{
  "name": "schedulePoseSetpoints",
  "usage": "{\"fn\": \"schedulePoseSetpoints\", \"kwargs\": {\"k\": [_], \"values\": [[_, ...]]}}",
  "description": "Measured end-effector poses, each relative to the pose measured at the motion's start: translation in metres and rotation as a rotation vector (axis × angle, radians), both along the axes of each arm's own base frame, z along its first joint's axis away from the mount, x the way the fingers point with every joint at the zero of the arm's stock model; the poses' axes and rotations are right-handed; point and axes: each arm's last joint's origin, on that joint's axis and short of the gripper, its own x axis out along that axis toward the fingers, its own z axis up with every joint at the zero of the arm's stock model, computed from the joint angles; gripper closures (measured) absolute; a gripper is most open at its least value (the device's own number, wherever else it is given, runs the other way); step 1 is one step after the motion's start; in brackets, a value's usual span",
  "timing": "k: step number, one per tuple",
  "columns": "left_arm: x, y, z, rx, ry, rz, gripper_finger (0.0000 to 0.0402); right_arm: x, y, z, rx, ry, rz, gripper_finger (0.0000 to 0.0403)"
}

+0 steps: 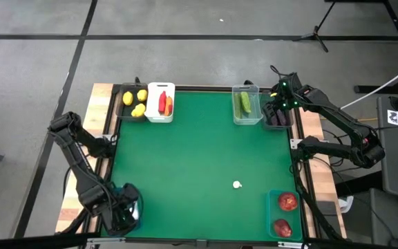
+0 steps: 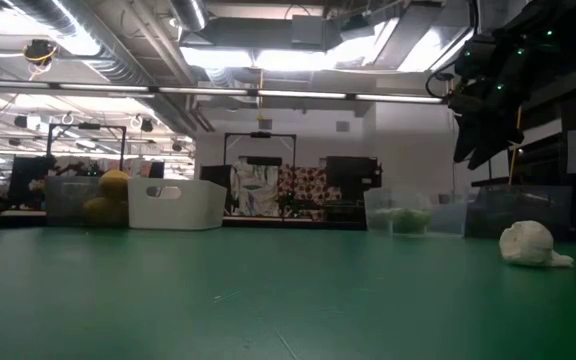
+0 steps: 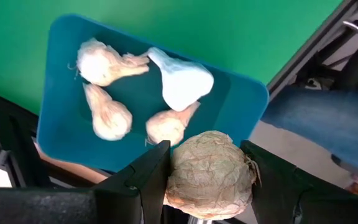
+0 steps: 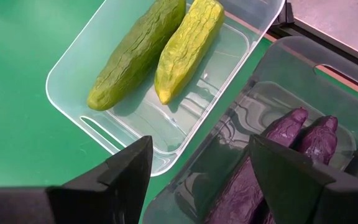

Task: Sort produce into baskets
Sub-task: Put the garlic into the blue bin

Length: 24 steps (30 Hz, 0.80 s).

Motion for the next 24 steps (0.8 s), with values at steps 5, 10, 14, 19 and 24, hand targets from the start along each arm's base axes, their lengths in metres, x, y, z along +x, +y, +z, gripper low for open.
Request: {"fn": "schedulePoseSetpoints", "kwargs": {"k": [5,10,14,19,24], "values": [[-0.0004,0.0008,-0.0002,0.011,0.001,0.011,0.0219,0.0000,0.0000,0.0000,0.000,0.000,0.000,0.0139],[-0.0013,0.0005,-0.0002,-0.007,0.035,0.039,0.0213,0.0000,0.0000,0.0000,0.000,0.000,0.000,0.0139],[-0.0025,-0.0002,-0.0001,-0.028,0.071,0.046,0.0182,0.0000,0.0000,0.0001,-0.001,0.000,0.000,0.0139],[-0.0026,0.0002,-0.0001,-0.025,0.075,0.059,0.0141,0.0001,0.0000,0.0000,0.000,0.000,0.000,0.0139],[-0.0004,0.0071,-0.0009,0.124,-0.071,0.105,0.0129,0.0000,0.0000,0.0000,0.000,0.000,0.000,0.0139]]}}
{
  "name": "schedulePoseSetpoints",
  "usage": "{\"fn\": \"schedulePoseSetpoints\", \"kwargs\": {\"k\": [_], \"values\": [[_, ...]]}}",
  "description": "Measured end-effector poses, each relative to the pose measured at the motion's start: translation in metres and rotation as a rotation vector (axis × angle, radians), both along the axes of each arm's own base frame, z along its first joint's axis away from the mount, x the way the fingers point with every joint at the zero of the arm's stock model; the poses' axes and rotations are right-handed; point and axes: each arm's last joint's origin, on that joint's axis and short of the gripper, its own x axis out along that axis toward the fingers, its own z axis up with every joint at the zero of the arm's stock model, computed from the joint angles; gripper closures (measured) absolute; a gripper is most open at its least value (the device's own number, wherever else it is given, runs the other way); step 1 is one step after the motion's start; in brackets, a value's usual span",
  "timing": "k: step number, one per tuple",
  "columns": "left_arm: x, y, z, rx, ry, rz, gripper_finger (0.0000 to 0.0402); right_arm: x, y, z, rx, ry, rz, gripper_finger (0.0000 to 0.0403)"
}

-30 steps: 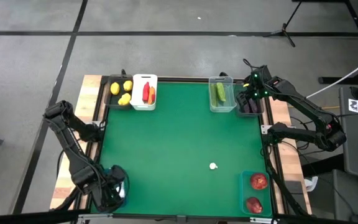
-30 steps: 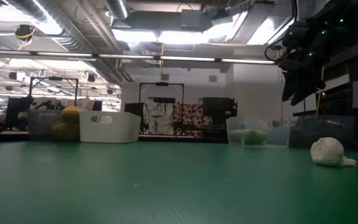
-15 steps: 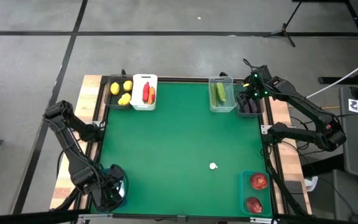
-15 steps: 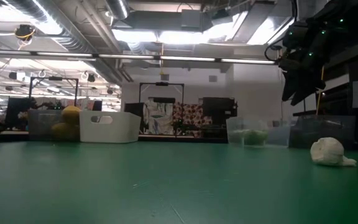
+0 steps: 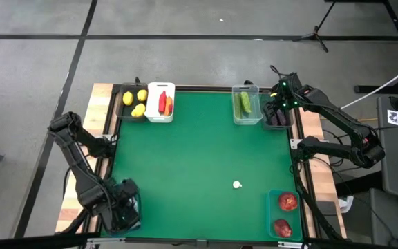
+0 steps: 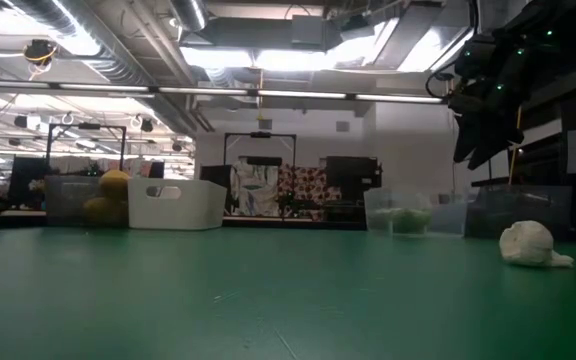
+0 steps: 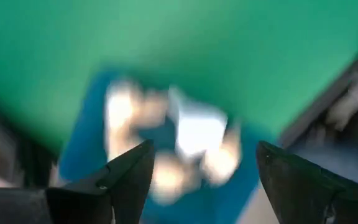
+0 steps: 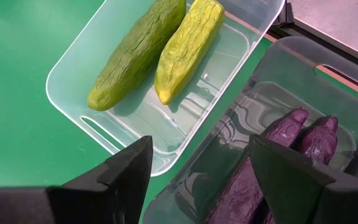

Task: Sort produce into baskets
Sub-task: Put the garlic into the blue bin

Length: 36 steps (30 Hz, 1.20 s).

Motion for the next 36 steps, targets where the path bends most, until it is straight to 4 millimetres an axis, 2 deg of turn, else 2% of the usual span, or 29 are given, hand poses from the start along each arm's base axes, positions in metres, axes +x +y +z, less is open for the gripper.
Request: {"fn": "schedulePoseSetpoints", "kwargs": {"k": [5,8,12,17,22,26,31,36], "values": [[0.017,0.010,0.004,0.343,-0.419,-0.023,0.0135,0.000,0.000,0.000,0.000,0.000,0.000,0.0139],[0.036,0.017,-0.001,0.535,-0.521,-0.069,0.0136,0.000,0.000,0.000,0.000,0.000,0.001,0.0139],[0.079,0.031,-0.017,0.688,-0.512,-0.118,0.0136,0.000,0.000,0.000,0.000,0.000,0.001,0.0139],[0.151,0.055,-0.044,0.786,-0.521,-0.198,0.0137,0.000,0.000,0.000,0.000,0.000,0.000,0.0139],[0.224,0.082,-0.069,0.767,-0.654,-0.360,0.0137,0.000,0.000,0.000,0.003,0.002,0.000,0.0139],[0.265,0.106,-0.090,0.703,-0.835,-0.438,0.0137,0.000,0.001,0.000,0.007,0.005,0.000,0.0139],[0.293,0.128,-0.118,0.613,-1.025,-0.459,0.0137,0.000,0.001,-0.001,0.010,0.007,0.000,0.0139],[0.303,0.128,-0.150,0.560,-1.096,-0.512,0.0137,0.000,0.001,0.000,0.009,0.006,0.000,0.0139]]}}
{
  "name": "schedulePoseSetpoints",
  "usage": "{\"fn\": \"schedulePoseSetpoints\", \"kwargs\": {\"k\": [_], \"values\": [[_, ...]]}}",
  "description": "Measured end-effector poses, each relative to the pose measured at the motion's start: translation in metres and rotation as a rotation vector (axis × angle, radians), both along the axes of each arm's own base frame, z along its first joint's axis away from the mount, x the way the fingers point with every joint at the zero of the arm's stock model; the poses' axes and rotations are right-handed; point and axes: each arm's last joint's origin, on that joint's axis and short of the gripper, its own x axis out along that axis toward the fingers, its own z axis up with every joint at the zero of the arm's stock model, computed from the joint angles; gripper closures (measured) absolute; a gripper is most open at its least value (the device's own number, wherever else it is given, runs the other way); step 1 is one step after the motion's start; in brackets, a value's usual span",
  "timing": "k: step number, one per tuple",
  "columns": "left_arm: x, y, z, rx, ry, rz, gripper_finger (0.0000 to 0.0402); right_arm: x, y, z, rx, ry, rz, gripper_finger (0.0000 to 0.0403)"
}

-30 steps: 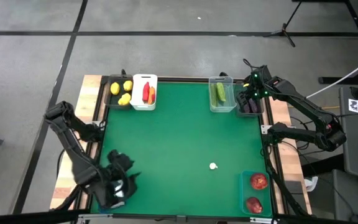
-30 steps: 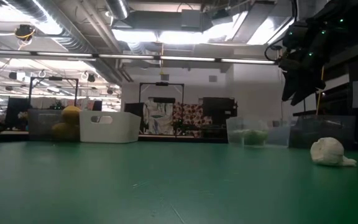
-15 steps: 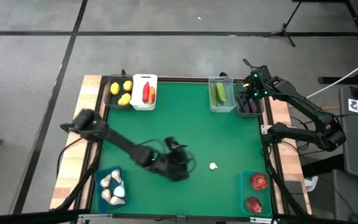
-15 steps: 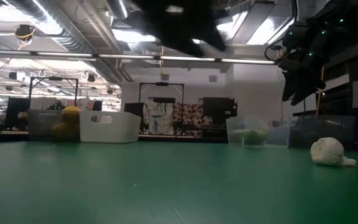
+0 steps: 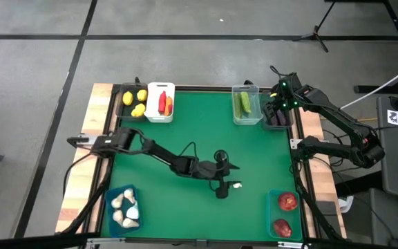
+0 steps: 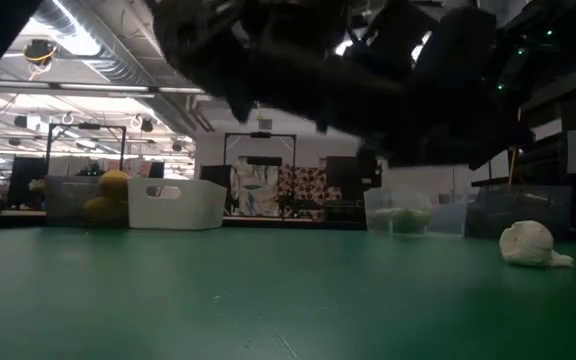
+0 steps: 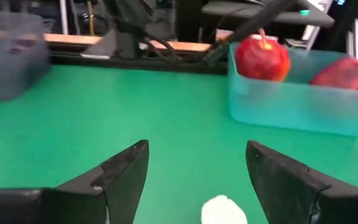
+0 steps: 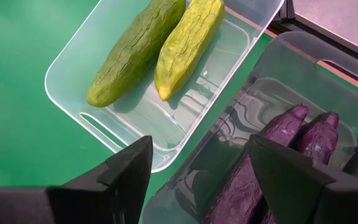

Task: Sort produce into baskets
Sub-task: Put the garlic into the blue bin

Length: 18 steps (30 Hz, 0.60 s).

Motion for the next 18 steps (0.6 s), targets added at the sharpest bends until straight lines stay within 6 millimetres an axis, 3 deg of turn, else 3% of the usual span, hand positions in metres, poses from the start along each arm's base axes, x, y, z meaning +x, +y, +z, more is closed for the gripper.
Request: {"fn": "schedulePoseSetpoints", "kwargs": {"k": [8,14,18], "values": [[0.014,-0.022,-0.027,0.018,-0.048,-0.077,0.0137,0.000,0.000,0.000,0.001,0.000,-0.001,0.0139],[0.027,-0.025,-0.045,0.020,-0.013,-0.097,0.0137,-0.001,0.001,-0.001,0.011,0.007,-0.001,0.0139],[0.026,-0.024,-0.060,-0.001,0.040,-0.091,0.0137,-0.001,0.001,-0.001,0.016,0.011,0.000,0.0139]]}}
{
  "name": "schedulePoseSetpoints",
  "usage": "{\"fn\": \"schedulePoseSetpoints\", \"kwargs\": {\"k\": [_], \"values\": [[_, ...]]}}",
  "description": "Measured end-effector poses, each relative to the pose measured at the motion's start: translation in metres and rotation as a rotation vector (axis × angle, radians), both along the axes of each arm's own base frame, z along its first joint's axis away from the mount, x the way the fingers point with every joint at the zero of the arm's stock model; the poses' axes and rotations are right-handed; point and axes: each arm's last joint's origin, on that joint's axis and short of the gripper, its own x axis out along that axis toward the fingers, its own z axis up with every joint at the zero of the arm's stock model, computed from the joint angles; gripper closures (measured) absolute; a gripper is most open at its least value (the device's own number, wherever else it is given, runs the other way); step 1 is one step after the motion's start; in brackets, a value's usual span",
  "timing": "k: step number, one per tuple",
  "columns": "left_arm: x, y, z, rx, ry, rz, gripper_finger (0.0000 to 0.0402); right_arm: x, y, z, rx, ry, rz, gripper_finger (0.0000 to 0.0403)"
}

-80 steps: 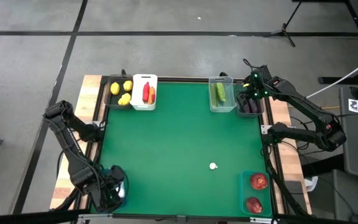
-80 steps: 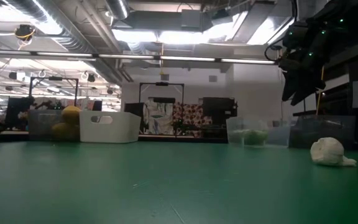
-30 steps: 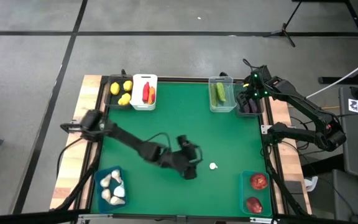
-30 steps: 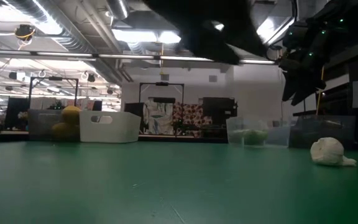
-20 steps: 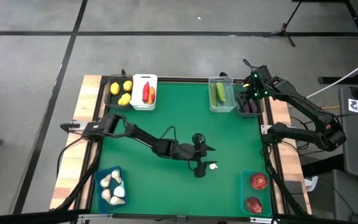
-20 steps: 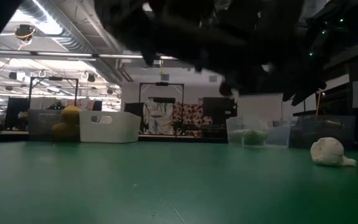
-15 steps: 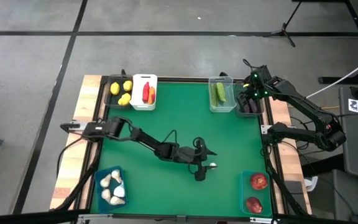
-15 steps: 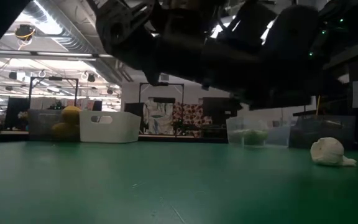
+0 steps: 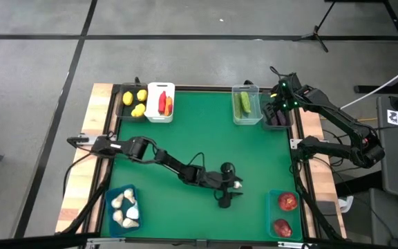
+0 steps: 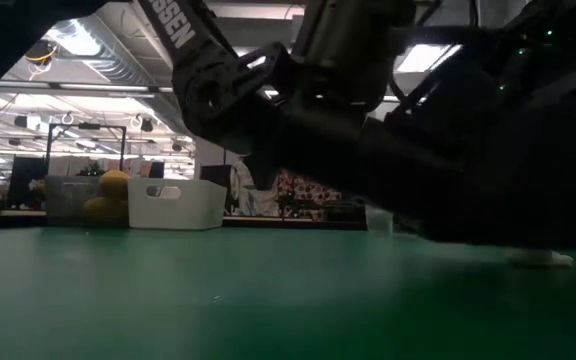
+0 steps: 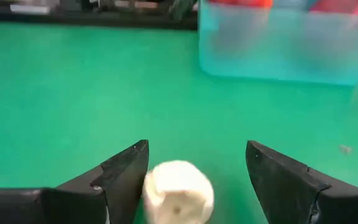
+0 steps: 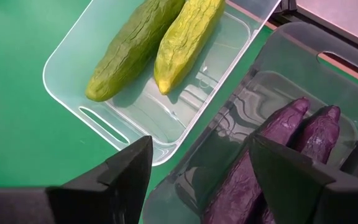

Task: Sort produce into baskets
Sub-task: Put the garlic into the blue bin

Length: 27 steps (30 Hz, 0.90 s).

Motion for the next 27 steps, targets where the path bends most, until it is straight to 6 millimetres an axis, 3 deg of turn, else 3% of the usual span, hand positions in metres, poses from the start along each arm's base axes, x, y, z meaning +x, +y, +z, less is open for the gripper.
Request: {"fn": "schedulePoseSetpoints", "kwargs": {"k": [8,19,27], "values": [[-0.0023,0.0006,-0.0061,-0.045,0.077,0.027,0.0142,0.0003,-0.0005,0.0003,-0.006,-0.003,0.001,0.0139],[-0.0021,0.0016,-0.0062,-0.052,0.077,0.038,0.0229,0.0000,-0.0001,0.0000,-0.001,0.000,0.001,0.0139],[-0.0022,0.0016,-0.0060,-0.049,0.076,0.046,0.0265,0.0000,-0.0001,0.0000,-0.001,0.000,0.001,0.0139]]}}
